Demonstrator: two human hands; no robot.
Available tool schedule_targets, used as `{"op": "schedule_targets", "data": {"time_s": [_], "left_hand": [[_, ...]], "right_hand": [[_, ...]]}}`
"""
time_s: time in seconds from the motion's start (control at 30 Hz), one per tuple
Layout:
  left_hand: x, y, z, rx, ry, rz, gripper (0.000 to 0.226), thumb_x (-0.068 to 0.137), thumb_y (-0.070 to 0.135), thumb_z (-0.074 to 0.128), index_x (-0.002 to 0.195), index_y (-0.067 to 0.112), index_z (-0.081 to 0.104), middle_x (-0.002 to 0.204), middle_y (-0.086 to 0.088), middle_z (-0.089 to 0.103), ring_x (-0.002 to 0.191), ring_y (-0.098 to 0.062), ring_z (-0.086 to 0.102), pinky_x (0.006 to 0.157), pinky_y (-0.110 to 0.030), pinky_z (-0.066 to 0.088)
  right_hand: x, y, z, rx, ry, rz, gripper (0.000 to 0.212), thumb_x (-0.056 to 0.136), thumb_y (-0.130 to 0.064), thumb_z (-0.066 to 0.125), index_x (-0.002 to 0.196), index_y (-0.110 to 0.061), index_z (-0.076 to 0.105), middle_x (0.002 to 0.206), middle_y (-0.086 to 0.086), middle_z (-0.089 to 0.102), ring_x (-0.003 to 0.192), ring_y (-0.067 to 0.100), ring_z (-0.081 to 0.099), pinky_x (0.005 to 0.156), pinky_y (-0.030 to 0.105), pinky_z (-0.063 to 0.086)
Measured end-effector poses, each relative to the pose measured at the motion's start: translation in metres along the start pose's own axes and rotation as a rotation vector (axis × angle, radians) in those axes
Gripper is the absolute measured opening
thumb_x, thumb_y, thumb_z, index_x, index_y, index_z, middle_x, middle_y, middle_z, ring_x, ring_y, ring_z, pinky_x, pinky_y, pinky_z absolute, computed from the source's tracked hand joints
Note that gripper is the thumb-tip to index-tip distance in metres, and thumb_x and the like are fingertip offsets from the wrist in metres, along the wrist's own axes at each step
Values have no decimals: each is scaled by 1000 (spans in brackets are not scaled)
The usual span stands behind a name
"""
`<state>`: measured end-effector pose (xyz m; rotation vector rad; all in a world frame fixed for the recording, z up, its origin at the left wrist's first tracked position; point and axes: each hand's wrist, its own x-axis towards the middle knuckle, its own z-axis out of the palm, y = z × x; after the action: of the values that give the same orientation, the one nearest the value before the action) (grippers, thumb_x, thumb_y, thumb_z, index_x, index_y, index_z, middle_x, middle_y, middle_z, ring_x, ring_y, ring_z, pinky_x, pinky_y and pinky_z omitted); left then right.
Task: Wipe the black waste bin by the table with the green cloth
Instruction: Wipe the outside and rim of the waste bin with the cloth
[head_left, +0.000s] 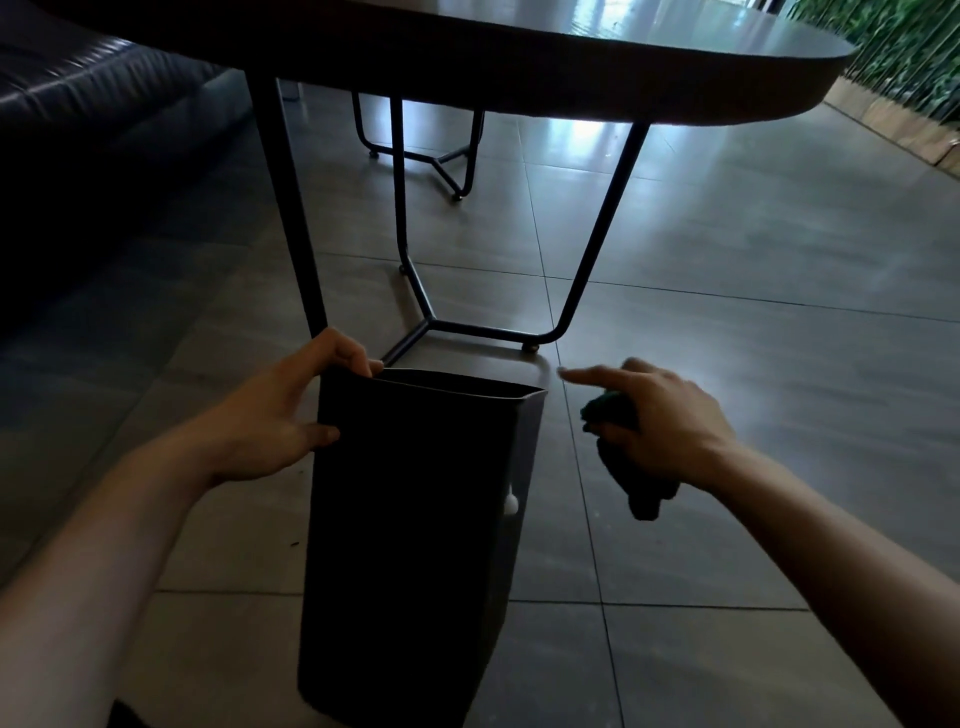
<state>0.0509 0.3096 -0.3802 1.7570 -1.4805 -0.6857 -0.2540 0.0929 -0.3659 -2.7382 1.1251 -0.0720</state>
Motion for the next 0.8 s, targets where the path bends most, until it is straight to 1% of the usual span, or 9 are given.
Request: {"op": "schedule_targets", "data": {"time_s": [0.07, 0.13, 0.3, 0.4, 0.47, 0.57, 0.63, 0.73, 0.8], "left_hand": [[-1, -1, -2, 3, 13, 8, 52, 77, -13, 75, 106, 22, 51, 131, 10, 63, 123, 15, 52, 91, 2, 36], [-3, -3, -2, 28, 42, 13, 48, 78, -9, 77, 104, 22, 51, 129, 10, 63, 120, 20, 50, 89, 4, 35], [-4, -9, -2, 81, 127, -8, 44, 79, -7, 77, 102, 21, 51, 132, 6, 61, 122, 22, 47, 95, 0, 37], [-4, -11, 0, 120, 162, -28, 50, 77, -9, 74, 98, 28, 48, 138, 2, 58, 131, 5, 50, 98, -6, 38], [-3, -11, 2, 169, 183, -38, 52, 76, -12, 70, 97, 30, 47, 142, -1, 57, 133, -8, 50, 99, -17, 38], [1, -6, 5, 214, 237, -43, 53, 76, -12, 63, 100, 33, 50, 144, -1, 58, 134, -15, 52, 103, -31, 41], [5, 1, 10, 158, 265, 4, 56, 79, -10, 62, 105, 39, 53, 139, 6, 61, 130, -13, 56, 102, -36, 48], [10, 18, 27, 95, 217, 100, 41, 86, 23, 64, 117, 48, 56, 129, 24, 62, 117, 4, 60, 92, -18, 48], [12, 24, 41, 108, 102, 165, 44, 86, 42, 64, 128, 53, 53, 130, 26, 60, 120, 6, 57, 93, -19, 49]], "right_hand": [[11, -10, 8, -67, -42, -85, 55, 96, -38, 66, 141, -60, 45, 111, -6, 54, 92, 20, 59, 70, 31, 44], [17, -18, 16, -73, -61, -134, 43, 97, -39, 65, 135, -55, 55, 111, -6, 52, 92, 22, 59, 70, 33, 46], [11, -31, 24, 62, -48, -201, 16, 97, -48, 60, 112, -46, 63, 108, -7, 52, 92, 21, 59, 73, 38, 52], [1, -38, 19, 65, -50, -226, 19, 97, -51, 57, 113, -44, 64, 110, -7, 54, 88, 18, 59, 71, 33, 48], [-6, -45, 15, 40, -15, -239, 20, 97, -53, 56, 113, -44, 65, 109, -9, 54, 83, 16, 57, 68, 29, 41], [-16, -55, 5, -13, 54, -218, 20, 95, -56, 56, 108, -44, 66, 103, -11, 53, 76, 13, 49, 62, 28, 36], [-19, -59, -3, -56, 92, -188, 19, 94, -56, 58, 104, -43, 67, 100, -9, 53, 74, 14, 46, 58, 26, 31], [-17, -64, -7, -125, 104, -138, 19, 95, -54, 58, 105, -41, 68, 102, -7, 54, 76, 16, 45, 63, 29, 36], [-14, -68, -5, -174, 98, -93, 20, 96, -53, 57, 107, -40, 68, 105, -6, 55, 78, 17, 43, 66, 30, 36]]}}
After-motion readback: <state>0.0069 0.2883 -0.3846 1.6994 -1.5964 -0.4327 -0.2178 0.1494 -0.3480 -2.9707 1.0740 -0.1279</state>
